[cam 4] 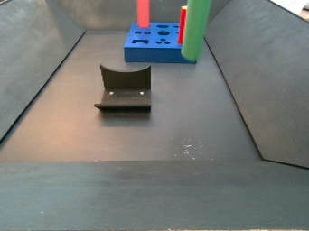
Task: Pick up the oval object. Move up. Move to above the board. Insert the oval object.
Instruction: Move to above the board.
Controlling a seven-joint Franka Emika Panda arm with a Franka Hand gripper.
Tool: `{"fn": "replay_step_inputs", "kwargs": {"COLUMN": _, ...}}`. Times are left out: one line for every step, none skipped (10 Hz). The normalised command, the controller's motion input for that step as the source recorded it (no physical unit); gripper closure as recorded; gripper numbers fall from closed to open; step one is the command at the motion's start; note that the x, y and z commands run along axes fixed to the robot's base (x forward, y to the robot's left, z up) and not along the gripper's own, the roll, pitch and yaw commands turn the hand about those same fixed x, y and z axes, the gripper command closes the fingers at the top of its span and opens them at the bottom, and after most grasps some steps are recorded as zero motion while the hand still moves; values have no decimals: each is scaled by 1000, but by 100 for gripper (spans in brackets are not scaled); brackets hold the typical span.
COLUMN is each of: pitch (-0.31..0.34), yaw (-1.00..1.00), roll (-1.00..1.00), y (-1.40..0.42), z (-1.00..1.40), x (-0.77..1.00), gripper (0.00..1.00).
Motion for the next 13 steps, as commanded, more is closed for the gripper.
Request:
{"fn": "replay_step_inputs", "kwargs": {"pitch": 268, "yaw": -574, "roll": 204, "y": -1000, "z": 64, "x": 28, "gripper": 100}}
{"fn": "replay_step_inputs", "kwargs": {"pitch": 141, "yaw": -276, "roll": 64, "y": -1000, "z": 67, "x": 27, "gripper": 100}}
{"fn": "replay_step_inputs", "kwargs": {"pitch": 94, "yaw": -141, "roll": 32, "y": -1000, "z": 68, "x": 27, "gripper": 100}}
{"fn": "replay_step_inputs", "kwargs": {"pitch": 51, "yaw": -50, "roll": 12, "y": -1000, "z": 72, "x": 26, "gripper": 100}}
{"fn": "replay_step_inputs", "kwargs": {"pitch": 40, "yaw": -34, "roll": -1, "y": -1000, "z": 73, "x": 25, "gripper": 100}}
{"fn": "replay_step_inputs", "kwargs": {"pitch": 21, "yaw": -8, "roll": -3, "y": -1000, "z": 76, "x": 26, "gripper": 100}}
{"fn": "replay_step_inputs", "kwargs": {"pitch": 24, "yaw": -4, "roll": -7, "y": -1000, "z": 78, "x": 26, "gripper": 100}}
{"fn": "replay_step_inputs", "kwargs": {"pitch": 32, "yaw": 5, "roll": -15, "y": -1000, "z": 85, "x": 28, "gripper": 100}}
{"fn": "replay_step_inputs", "kwargs": {"pitch": 42, "yaw": 2, "roll": -6, "y": -1000, "z": 89, "x": 31, "gripper": 100}}
{"fn": "replay_step_inputs", "kwargs": {"pitch": 60, "yaw": 2, "roll": 0, "y": -1000, "z": 92, "x": 40, "gripper": 100}}
{"fn": "replay_step_inputs", "kwargs": {"pitch": 72, "yaw": 7, "roll": -5, "y": -1000, "z": 93, "x": 48, "gripper": 100}}
{"fn": "replay_step_inputs", "kwargs": {"pitch": 95, "yaw": 5, "roll": -2, "y": -1000, "z": 94, "x": 70, "gripper": 100}}
{"fn": "replay_step_inputs", "kwargs": {"pitch": 107, "yaw": 5, "roll": -8, "y": -1000, "z": 96, "x": 80, "gripper": 100}}
